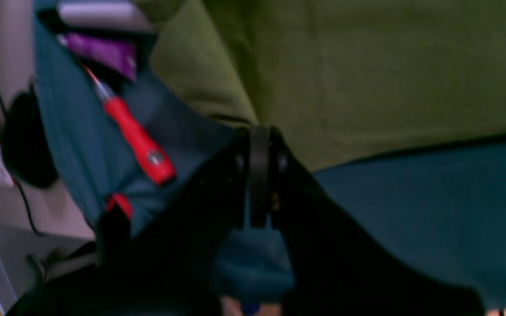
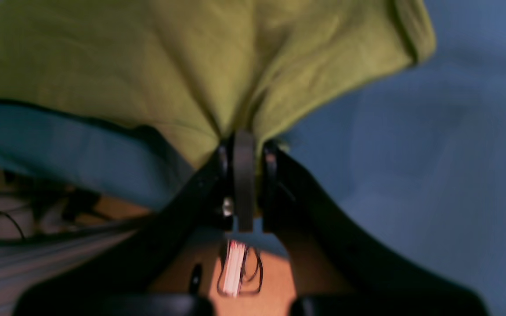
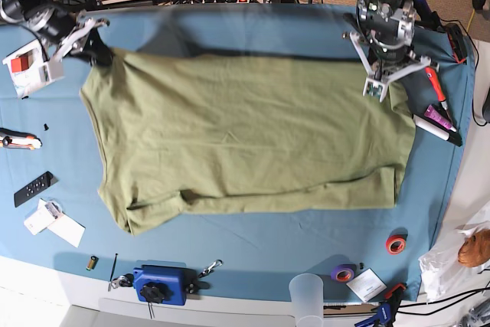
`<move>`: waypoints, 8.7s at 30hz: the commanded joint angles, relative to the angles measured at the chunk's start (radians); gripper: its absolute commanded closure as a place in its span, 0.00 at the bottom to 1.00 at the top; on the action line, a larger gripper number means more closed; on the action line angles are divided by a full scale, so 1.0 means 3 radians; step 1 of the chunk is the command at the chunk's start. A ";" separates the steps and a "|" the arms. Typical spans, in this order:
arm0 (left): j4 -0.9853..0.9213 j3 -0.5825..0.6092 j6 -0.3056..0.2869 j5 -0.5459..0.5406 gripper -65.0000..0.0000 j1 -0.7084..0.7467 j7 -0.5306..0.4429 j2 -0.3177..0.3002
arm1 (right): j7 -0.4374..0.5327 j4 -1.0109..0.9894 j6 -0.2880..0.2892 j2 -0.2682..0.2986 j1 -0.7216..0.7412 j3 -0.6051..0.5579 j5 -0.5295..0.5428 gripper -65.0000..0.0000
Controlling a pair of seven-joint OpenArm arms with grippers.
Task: Layout the t-shirt on the table in an organized manner, then fold the t-shirt properly
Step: 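Lift the shirt with both grippers and drag it away from the table edge, then lower the shirt flat onto the table with both grippers, then open both grippers and release the shirt corners, then regrasp the shirt corners with both grippers and pull them apart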
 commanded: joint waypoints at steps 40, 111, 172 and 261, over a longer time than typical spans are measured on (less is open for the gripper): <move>-0.0351 -0.0181 0.0409 -0.0203 1.00 -0.0581 -0.0834 0.0251 | 0.0512 -0.0291 0.0003 0.0037 0.0598 0.0018 -0.0632 1.00; -0.1160 -0.0734 0.0242 -0.0783 0.63 -0.1308 -0.1364 0.0251 | 0.1555 -0.0955 -0.0219 0.0048 0.1573 -0.1085 -0.2291 0.67; -0.1441 -0.0871 -0.0975 -0.0988 0.63 -0.0921 -0.1005 -0.0038 | 0.1099 -0.1081 -0.0072 -0.0131 0.1027 -0.0830 -0.1640 0.68; -0.0624 -0.0870 -0.0638 -0.0952 1.00 -0.0811 -0.0238 -0.0037 | 0.0696 -0.1607 0.0003 0.0165 0.1245 -0.0151 -0.1081 1.00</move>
